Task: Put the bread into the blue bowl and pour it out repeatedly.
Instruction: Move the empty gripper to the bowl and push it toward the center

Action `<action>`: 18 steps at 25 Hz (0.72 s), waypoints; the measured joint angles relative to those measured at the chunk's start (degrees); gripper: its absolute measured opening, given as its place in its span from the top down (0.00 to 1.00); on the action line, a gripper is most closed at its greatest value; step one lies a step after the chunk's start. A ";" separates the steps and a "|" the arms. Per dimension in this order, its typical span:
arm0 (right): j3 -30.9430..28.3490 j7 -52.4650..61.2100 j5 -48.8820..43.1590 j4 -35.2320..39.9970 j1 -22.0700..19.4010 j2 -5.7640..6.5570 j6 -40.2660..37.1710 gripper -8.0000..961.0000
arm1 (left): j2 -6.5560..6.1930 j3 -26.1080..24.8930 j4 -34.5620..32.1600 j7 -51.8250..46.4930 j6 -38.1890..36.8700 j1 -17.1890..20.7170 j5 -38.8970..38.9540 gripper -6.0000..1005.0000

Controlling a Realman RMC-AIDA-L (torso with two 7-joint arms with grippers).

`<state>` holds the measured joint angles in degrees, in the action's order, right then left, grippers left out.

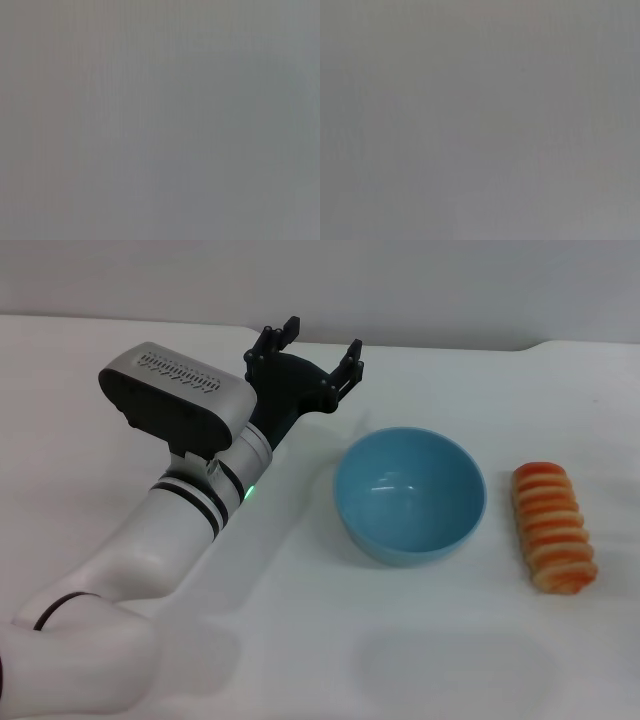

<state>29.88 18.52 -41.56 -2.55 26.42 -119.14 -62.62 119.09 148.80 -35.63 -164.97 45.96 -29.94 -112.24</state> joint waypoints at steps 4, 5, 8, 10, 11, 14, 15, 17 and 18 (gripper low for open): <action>0.01 0.04 0.00 0.00 0.10 0.02 0.03 0.34 | 0.00 0.00 -0.04 0.00 -0.08 0.12 0.00 0.23; 0.01 0.05 0.00 0.00 0.10 0.03 0.03 0.34 | 0.00 -0.01 -0.05 0.00 -0.10 0.17 0.00 0.23; 0.01 0.07 0.00 0.00 -0.12 0.01 0.05 0.34 | 0.00 0.00 -0.31 0.00 -0.52 0.27 0.01 0.23; 0.01 0.07 0.00 0.00 -0.17 0.00 0.05 0.34 | 0.00 0.03 -0.76 0.00 -1.17 0.28 0.05 0.23; 0.01 0.07 0.00 0.00 -0.25 0.00 0.05 0.34 | -0.01 0.03 -1.17 0.00 -1.69 0.28 0.12 0.23; 0.00 0.05 0.00 0.00 -0.48 -0.02 0.05 0.34 | -0.29 -0.78 -2.69 0.03 -3.52 0.35 0.33 0.23; -0.01 0.01 0.00 0.00 -0.59 -0.03 0.05 0.34 | -0.50 -1.66 -3.70 0.05 -4.48 0.53 0.31 0.23; -0.20 -0.22 0.00 0.00 -0.80 0.01 0.05 0.34 | -1.12 -4.66 -6.39 0.08 -7.78 0.98 -0.01 0.23; -0.20 -0.22 0.00 0.00 -0.80 0.01 0.05 0.34 | -1.42 -6.90 -7.83 0.18 -10.59 1.20 -0.48 0.23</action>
<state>29.68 18.30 -41.56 -2.55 25.62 -119.12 -62.57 117.67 141.89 -43.46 -164.79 35.37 -28.74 -112.73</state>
